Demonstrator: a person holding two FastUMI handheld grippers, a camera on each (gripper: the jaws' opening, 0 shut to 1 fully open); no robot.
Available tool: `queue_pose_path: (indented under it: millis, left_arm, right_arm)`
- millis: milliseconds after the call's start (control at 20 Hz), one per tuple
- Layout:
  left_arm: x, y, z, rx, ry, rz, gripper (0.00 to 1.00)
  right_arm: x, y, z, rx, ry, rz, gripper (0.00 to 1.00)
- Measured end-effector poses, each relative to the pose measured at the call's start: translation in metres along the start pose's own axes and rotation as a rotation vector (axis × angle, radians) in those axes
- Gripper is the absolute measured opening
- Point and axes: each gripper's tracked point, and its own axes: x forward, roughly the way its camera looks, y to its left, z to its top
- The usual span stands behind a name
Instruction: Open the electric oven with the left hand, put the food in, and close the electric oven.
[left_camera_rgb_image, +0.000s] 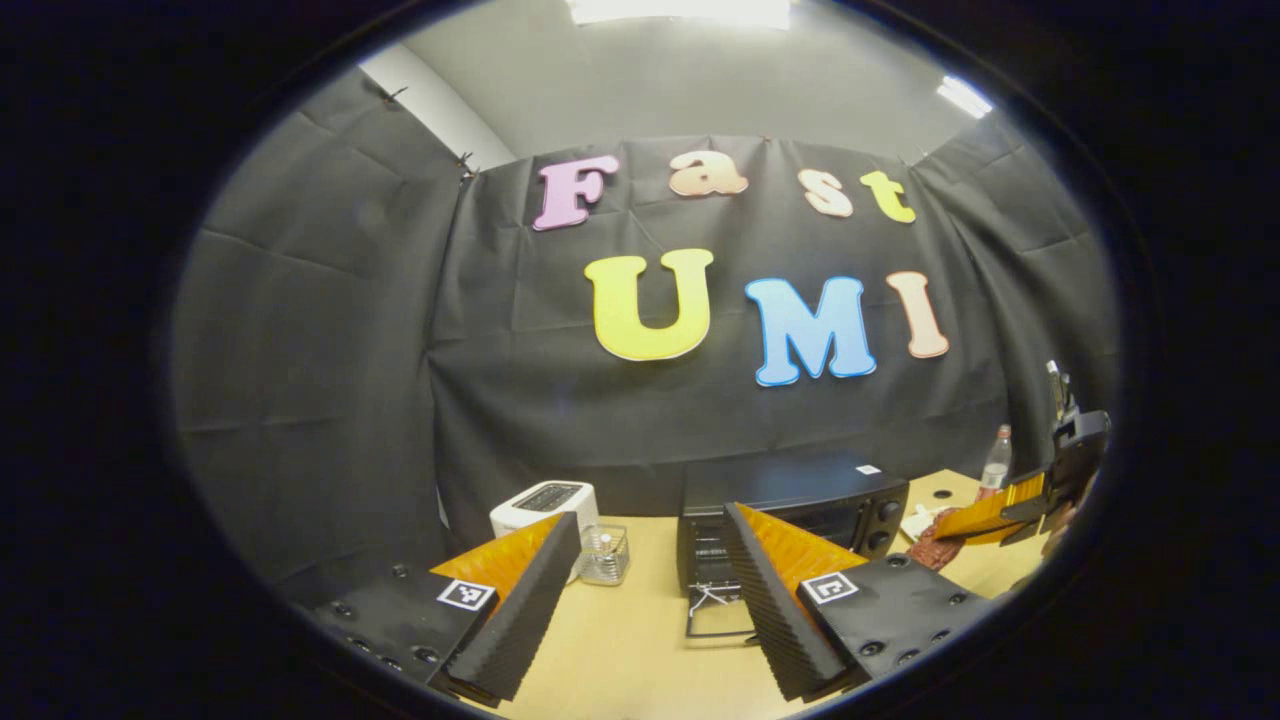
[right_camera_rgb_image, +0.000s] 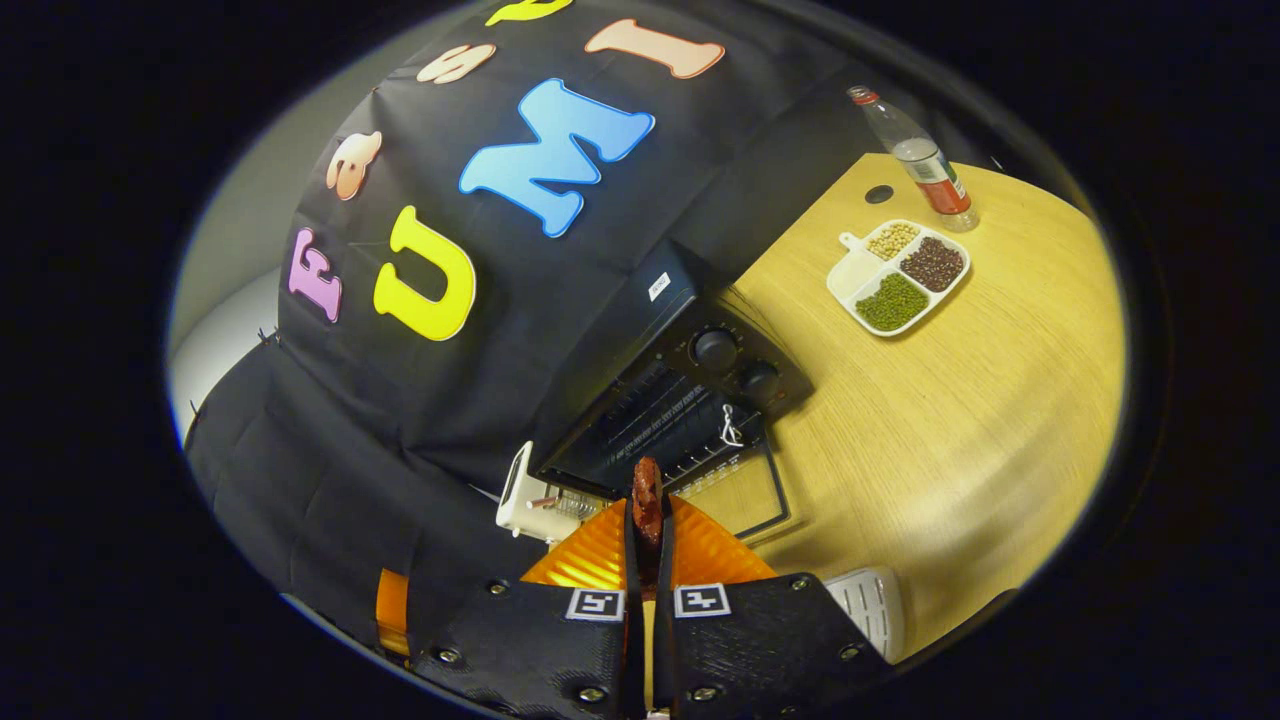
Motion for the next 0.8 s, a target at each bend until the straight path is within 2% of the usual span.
queue_pose_path:
  millis: [200,300,350,500,800]
  left_arm:
    - [0.006,0.024,-0.004,0.001,0.003,0.027,1.00]
    - [0.008,0.035,-0.009,-0.002,0.014,0.040,0.90]
    - [0.010,0.041,-0.011,-0.001,0.019,0.045,0.90]
    - [0.012,0.054,-0.016,0.004,0.031,0.056,1.00]
    - [0.017,0.081,-0.026,0.008,0.053,0.098,1.00]
  right_arm:
    - [0.029,0.018,-0.002,0.033,-0.036,0.036,0.04]
    - [0.044,0.024,-0.004,0.036,-0.052,0.046,0.04]
    - [0.052,0.027,-0.004,0.036,-0.057,0.052,0.04]
    - [0.072,0.035,-0.006,0.050,-0.074,0.067,0.04]
    - [0.115,0.034,-0.006,0.046,-0.094,0.054,0.04]
